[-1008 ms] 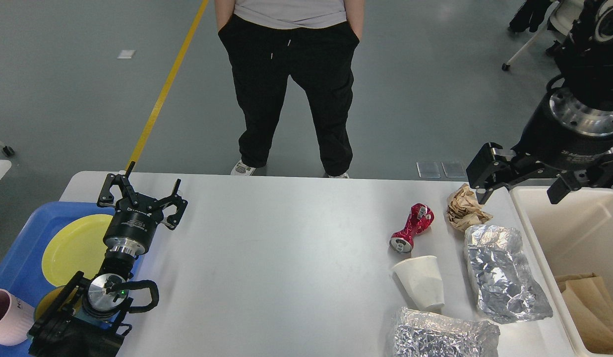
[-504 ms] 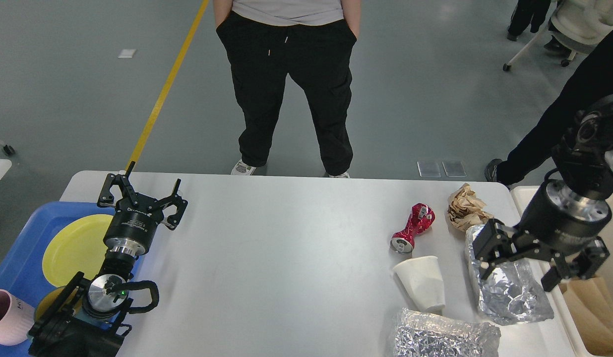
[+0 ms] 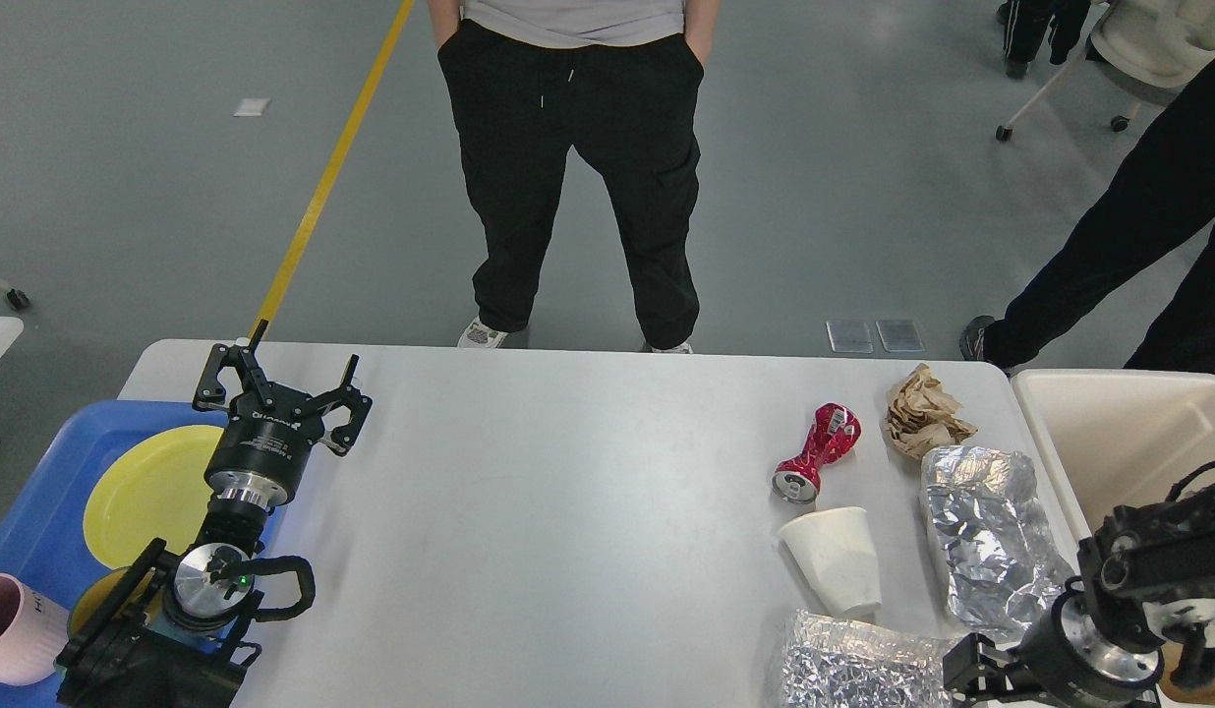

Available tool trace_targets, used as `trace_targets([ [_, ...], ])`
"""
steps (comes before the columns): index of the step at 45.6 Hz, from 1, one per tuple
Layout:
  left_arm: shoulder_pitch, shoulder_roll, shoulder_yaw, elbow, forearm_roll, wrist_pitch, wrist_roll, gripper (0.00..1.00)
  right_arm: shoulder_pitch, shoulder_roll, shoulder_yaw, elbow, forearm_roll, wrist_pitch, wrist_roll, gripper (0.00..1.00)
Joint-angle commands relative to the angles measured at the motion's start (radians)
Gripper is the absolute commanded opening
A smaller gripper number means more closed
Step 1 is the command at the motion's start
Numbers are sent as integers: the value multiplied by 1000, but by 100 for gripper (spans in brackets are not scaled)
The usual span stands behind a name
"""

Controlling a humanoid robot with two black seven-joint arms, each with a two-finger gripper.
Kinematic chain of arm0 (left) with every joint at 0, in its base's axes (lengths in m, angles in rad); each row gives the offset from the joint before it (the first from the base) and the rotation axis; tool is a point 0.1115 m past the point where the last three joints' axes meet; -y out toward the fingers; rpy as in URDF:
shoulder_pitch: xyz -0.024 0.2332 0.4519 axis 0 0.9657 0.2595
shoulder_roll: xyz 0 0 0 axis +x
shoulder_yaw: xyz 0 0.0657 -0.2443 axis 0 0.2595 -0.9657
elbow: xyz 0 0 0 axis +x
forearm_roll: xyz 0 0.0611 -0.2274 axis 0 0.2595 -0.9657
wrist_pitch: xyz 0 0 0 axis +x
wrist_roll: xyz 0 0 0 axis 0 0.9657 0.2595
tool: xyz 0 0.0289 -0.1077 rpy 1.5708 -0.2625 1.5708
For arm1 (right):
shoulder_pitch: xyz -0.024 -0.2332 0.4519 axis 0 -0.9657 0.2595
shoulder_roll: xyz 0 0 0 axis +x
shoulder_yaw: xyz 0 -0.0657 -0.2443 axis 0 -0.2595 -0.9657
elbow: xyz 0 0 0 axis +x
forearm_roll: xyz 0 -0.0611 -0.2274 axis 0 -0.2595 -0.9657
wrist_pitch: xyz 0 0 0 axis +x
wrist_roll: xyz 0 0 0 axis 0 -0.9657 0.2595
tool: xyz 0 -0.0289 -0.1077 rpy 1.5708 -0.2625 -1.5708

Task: Tidy desktop
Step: 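Lower the right gripper and grasp the nearer foil packet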

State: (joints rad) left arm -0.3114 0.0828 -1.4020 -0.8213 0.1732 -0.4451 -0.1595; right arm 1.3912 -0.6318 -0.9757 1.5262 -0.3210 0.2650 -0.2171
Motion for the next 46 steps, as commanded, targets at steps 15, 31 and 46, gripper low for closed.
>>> trace_targets([
  [15,0,0,0,1,-1,0,0,97,-57,32,31,-69,-3,-82,-4,94],
  [31,0,0,0,1,0,-1,0,97,-175,139,38,-136,-1,-144,-5,47],
  [46,0,0,0,1,0,0,0,97,-175,129,40,-147,56,-156,-13,0],
])
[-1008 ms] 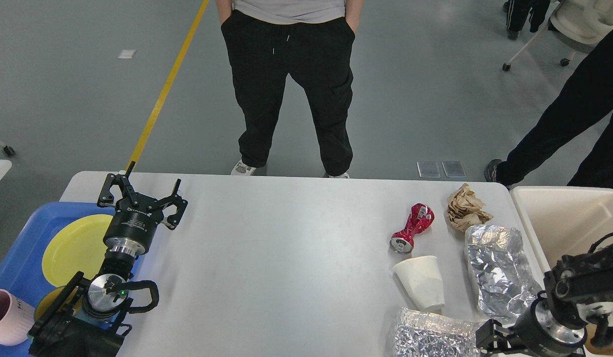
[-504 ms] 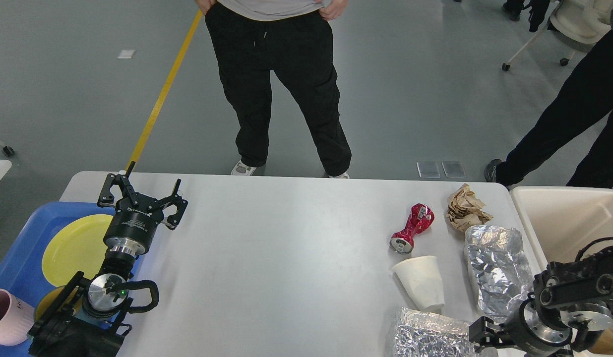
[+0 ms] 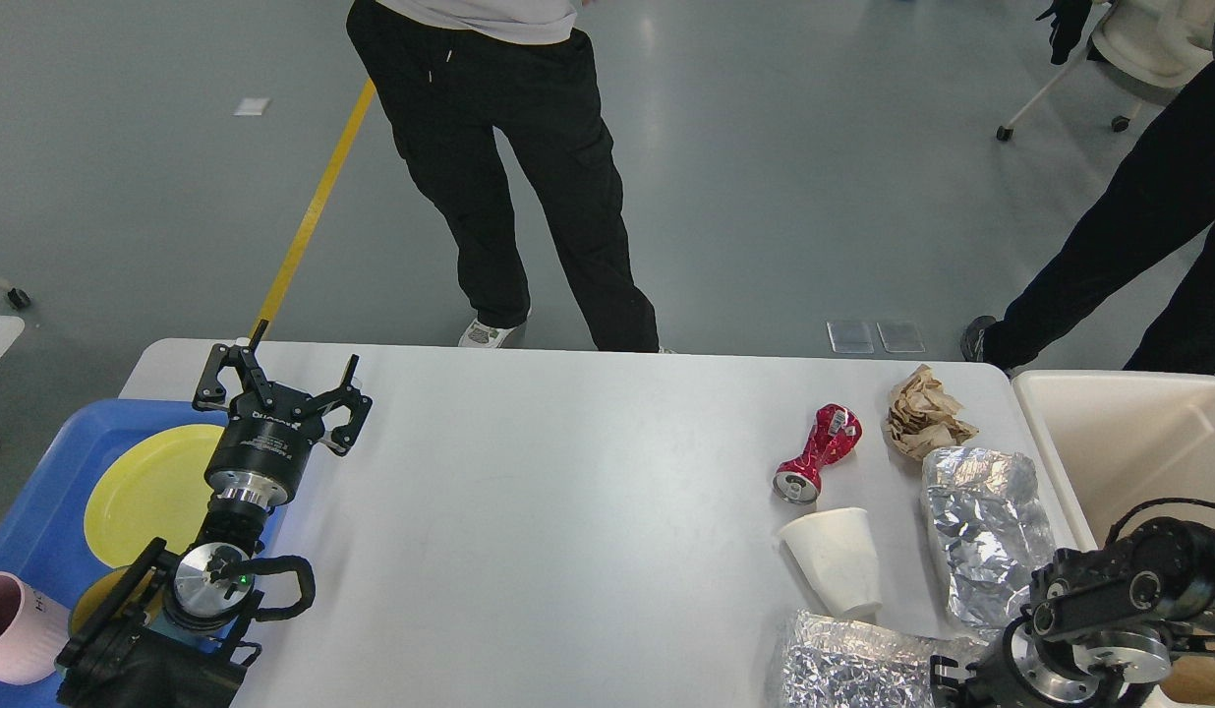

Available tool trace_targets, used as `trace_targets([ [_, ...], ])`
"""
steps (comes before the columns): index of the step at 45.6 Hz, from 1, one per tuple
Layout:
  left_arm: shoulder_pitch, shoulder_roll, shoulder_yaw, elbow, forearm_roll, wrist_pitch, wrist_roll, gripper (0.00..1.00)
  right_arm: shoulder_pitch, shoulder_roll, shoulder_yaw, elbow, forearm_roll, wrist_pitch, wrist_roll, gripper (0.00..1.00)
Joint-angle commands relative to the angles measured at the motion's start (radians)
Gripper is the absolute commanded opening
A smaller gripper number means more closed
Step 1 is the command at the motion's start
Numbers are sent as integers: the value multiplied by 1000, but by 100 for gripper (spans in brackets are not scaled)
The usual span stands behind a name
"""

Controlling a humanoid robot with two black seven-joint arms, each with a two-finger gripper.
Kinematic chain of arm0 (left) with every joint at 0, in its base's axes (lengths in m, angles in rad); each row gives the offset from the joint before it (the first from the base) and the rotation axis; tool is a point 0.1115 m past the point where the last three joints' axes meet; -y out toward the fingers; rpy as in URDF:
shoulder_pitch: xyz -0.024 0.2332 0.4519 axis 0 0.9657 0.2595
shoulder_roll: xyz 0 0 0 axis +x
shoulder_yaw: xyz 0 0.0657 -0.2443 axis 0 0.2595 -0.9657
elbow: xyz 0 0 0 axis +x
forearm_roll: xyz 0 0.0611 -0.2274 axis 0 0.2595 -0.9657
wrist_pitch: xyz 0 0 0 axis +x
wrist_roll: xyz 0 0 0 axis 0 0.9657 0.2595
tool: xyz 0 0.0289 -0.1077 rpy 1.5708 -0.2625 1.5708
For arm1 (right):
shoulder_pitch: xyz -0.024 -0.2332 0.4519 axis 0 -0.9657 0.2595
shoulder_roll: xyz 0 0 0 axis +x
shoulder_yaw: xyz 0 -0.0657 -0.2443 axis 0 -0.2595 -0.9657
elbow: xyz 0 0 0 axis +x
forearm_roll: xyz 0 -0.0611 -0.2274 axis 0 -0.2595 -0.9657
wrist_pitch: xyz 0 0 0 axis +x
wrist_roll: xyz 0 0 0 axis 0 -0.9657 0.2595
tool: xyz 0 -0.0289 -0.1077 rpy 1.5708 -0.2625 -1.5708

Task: Tidy desktop
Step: 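Lower the right gripper and grasp the nearer foil packet, then lift the foil packet and drop it into the white bin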

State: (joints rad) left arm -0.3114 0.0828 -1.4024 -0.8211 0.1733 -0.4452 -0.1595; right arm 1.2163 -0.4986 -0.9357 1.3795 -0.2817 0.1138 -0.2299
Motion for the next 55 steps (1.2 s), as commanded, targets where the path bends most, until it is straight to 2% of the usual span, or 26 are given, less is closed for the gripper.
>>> trace_targets([
  [1,0,0,0,-1,0,0,0,97,0,-8,1,-1,16,-6,0,0],
  [17,0,0,0,0,0,-1,0,97,19,-12,11,9,18,6,1,0],
  [22,0,0,0,-1,0,0,0,97,72,-52,6,70,32,40,4,0],
  [25,0,0,-1,0,0,0,0,97,141,-80,3,136,38,101,4,0],
  [31,0,0,-1,0,0,0,0,97,359,-106,-5,246,80,286,3,0],
  [39,0,0,0,0,0,0,0,97,682,-83,-86,259,308,474,3,0],
  [50,0,0,0,-1,0,0,0,97,1018,-44,-251,259,366,534,3,0],
  [55,0,0,0,0,0,-1,0,97,1106,-12,-343,279,366,543,3,0],
])
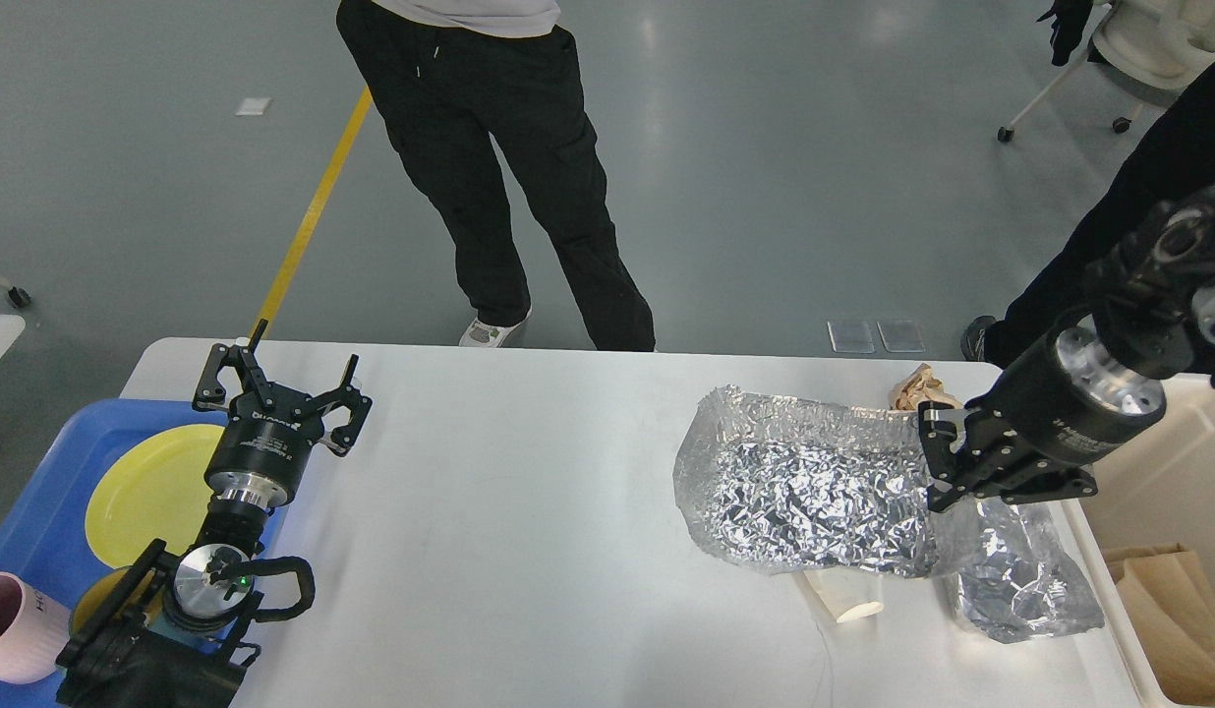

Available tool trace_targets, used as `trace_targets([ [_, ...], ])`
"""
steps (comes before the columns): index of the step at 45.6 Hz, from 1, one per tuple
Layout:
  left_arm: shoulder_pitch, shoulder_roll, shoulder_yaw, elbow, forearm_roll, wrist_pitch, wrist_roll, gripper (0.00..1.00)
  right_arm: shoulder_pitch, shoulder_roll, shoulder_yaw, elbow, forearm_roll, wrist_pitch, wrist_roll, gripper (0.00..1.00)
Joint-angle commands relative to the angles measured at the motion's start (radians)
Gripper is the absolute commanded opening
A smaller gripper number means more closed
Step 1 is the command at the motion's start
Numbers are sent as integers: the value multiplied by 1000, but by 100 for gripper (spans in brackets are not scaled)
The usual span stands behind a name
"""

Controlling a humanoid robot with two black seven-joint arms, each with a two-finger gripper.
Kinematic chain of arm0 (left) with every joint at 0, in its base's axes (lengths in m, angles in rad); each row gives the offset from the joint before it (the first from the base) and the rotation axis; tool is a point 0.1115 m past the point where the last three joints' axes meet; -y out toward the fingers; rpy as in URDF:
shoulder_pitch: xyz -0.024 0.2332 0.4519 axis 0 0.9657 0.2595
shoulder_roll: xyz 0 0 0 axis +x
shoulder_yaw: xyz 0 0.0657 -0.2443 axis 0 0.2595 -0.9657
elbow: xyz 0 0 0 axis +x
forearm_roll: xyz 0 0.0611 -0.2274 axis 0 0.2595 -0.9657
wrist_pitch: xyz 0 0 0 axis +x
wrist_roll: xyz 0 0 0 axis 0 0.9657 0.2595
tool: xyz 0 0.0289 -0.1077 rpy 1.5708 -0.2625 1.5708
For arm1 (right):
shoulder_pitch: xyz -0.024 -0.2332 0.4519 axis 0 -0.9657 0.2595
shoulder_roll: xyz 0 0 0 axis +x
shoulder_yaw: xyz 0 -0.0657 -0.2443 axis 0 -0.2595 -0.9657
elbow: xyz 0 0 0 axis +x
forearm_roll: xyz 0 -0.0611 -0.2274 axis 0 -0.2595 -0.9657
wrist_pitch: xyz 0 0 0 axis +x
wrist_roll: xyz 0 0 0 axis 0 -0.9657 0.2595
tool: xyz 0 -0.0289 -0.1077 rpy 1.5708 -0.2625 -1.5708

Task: Tidy desktop
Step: 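Lift the foil packet and drop it into the white bin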

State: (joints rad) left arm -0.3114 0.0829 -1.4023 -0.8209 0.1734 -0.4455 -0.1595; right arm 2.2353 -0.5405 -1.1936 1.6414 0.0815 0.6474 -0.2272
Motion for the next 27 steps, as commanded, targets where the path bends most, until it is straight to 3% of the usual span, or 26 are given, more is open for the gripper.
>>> trace_targets([
  [1,0,0,0,0,0,1,0,97,98,42,-102,20,3,8,0,0],
  [9,0,0,0,-1,0,1,0,97,132,83,-230,17,3,-104,6,0],
  [17,0,0,0,-1,0,-1,0,97,116,63,-268,-24,-2,-144,8,0],
  [27,0,0,0,0,0,-1,0,97,-95,-166,-294,-326,-11,-149,2,0],
])
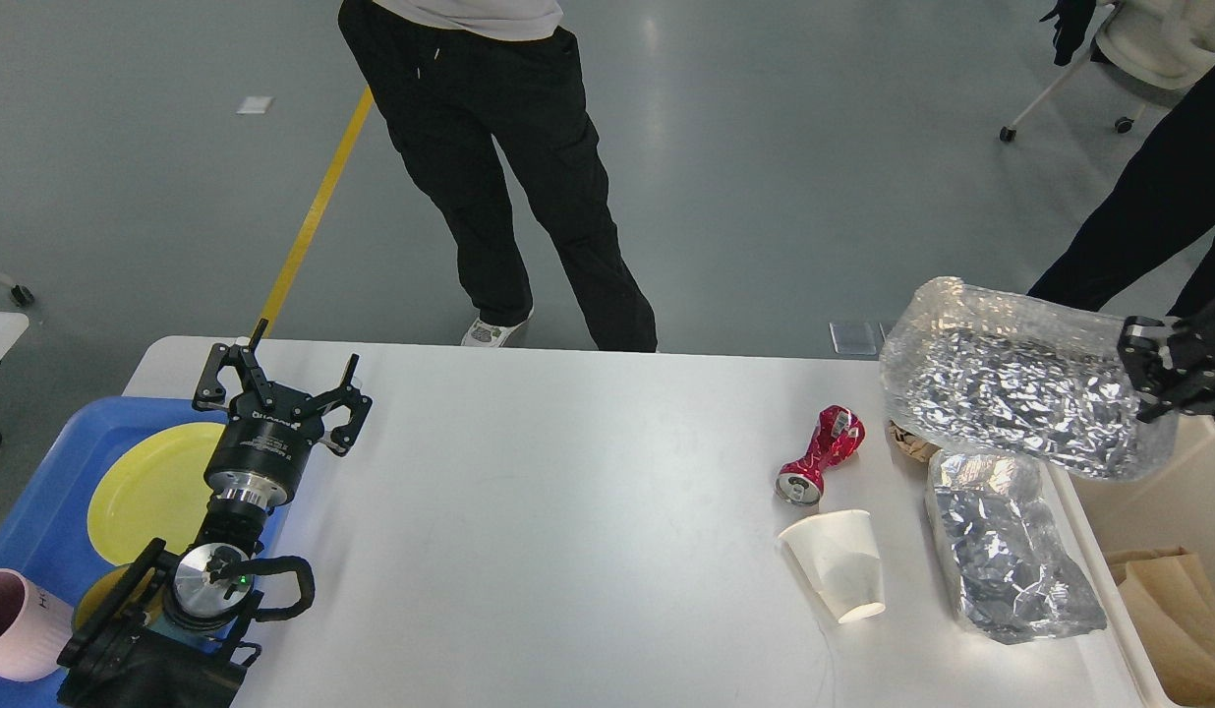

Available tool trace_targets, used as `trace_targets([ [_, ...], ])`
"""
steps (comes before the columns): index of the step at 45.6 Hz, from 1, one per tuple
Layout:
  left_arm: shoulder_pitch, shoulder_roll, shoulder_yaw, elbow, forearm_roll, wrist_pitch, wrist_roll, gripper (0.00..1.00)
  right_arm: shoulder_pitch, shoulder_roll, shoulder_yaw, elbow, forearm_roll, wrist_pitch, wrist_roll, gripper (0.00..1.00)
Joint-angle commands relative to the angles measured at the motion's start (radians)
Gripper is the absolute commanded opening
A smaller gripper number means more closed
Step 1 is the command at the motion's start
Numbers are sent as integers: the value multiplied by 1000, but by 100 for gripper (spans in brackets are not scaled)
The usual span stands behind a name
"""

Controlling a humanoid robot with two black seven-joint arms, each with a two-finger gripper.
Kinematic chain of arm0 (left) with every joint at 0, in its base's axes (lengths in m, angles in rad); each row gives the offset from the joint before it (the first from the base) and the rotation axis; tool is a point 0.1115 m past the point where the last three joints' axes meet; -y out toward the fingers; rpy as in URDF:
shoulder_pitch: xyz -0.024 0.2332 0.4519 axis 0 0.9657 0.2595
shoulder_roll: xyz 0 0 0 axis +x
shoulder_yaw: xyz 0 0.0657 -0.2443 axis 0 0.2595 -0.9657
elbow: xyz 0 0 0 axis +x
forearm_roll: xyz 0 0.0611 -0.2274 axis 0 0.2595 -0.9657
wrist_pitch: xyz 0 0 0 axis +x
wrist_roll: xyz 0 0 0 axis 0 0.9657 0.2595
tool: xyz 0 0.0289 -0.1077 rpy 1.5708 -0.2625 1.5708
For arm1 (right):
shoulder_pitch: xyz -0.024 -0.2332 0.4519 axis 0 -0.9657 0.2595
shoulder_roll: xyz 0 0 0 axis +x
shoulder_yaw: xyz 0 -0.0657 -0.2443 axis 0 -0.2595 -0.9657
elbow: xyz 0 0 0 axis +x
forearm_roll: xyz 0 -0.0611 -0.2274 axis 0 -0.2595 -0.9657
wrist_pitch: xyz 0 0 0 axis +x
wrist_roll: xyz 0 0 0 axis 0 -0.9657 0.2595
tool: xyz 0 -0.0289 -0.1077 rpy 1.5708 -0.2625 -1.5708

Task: Tidy desktop
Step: 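Lift the foil packet and drop it into the white bin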

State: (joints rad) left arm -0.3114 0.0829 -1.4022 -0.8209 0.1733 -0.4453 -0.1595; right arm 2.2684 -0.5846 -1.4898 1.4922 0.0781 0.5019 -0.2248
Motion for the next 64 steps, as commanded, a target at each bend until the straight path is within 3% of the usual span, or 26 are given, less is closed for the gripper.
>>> trace_targets([
  [1,0,0,0,0,0,0,0,97,-165,-144,5,-223,-9,-3,-1,0],
  [6,0,0,0,-1,0,0,0,97,-361,-221,74,-409,-8,-32,2,0],
  [17,0,0,0,-1,0,-1,0,97,-912,-238,367,-693,-9,-312,2,0],
  [26,0,0,0,0,0,-1,0,97,-1335,-146,663,-983,-8,-465,5,0],
  [34,0,0,0,0,0,0,0,97,-1647,92,747,-1329,3,-531,9,0],
  [42,0,0,-1,0,0,-1,0,97,-1765,236,755,-1469,8,-575,9,0],
  [47,0,0,0,0,0,0,0,97,-1781,253,757,-1466,8,-615,7,0],
  [64,0,0,0,0,0,0,0,97,-1814,276,752,-1460,6,-614,5,0],
])
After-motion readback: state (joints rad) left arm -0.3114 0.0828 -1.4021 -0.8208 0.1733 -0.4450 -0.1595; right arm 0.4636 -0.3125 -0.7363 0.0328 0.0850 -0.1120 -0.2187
